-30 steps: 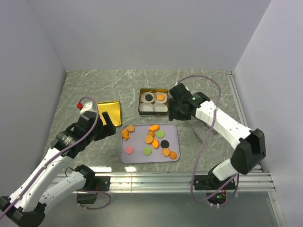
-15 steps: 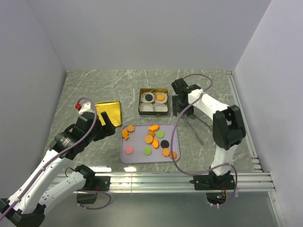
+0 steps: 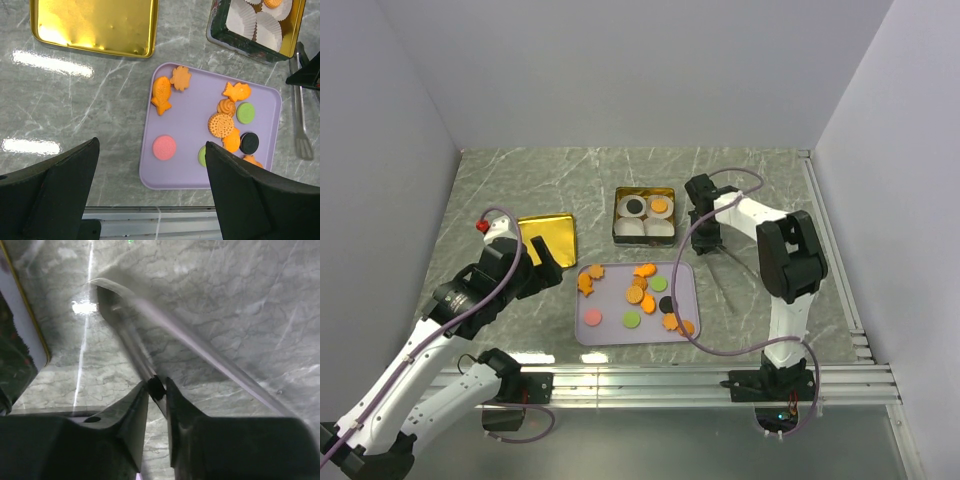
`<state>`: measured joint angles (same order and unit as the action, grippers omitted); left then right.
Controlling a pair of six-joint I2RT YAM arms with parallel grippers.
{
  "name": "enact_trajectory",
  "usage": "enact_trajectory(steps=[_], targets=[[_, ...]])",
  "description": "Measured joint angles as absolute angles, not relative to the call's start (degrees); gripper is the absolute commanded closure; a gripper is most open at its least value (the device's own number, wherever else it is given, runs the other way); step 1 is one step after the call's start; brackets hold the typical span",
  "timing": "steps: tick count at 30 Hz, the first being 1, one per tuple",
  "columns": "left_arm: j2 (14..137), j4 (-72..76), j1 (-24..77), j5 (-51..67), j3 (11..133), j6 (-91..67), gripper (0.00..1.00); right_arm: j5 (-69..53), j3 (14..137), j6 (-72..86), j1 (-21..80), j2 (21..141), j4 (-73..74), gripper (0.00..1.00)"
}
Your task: Pack the cookies
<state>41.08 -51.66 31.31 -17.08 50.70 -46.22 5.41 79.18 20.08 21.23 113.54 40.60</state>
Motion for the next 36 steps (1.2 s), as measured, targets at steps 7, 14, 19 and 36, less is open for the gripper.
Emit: enact_trajectory(steps=[7, 14, 19, 36], targets=[[41.3, -51.7, 31.3, -17.1, 50.7, -46.2, 0.07, 5.6, 76.4, 21.3, 22.5, 110.7, 40.7, 0.9], [42.0, -51.7, 31.3, -17.1, 50.7, -46.2, 0.07, 7.9, 75.3, 23.2, 32.5, 98.2, 44.7, 1.0], [42.0, -51.7, 31.3, -16.6, 50.7, -45.9, 0.01, 4.1, 76.0, 27.0, 37.2, 89.6, 46.3, 1.0], [42.8, -18.0, 31.3, 21.0, 48.8, -45.3, 0.01, -25.9, 93.3, 44.1, 36.1, 84.3, 31.4, 1.0]])
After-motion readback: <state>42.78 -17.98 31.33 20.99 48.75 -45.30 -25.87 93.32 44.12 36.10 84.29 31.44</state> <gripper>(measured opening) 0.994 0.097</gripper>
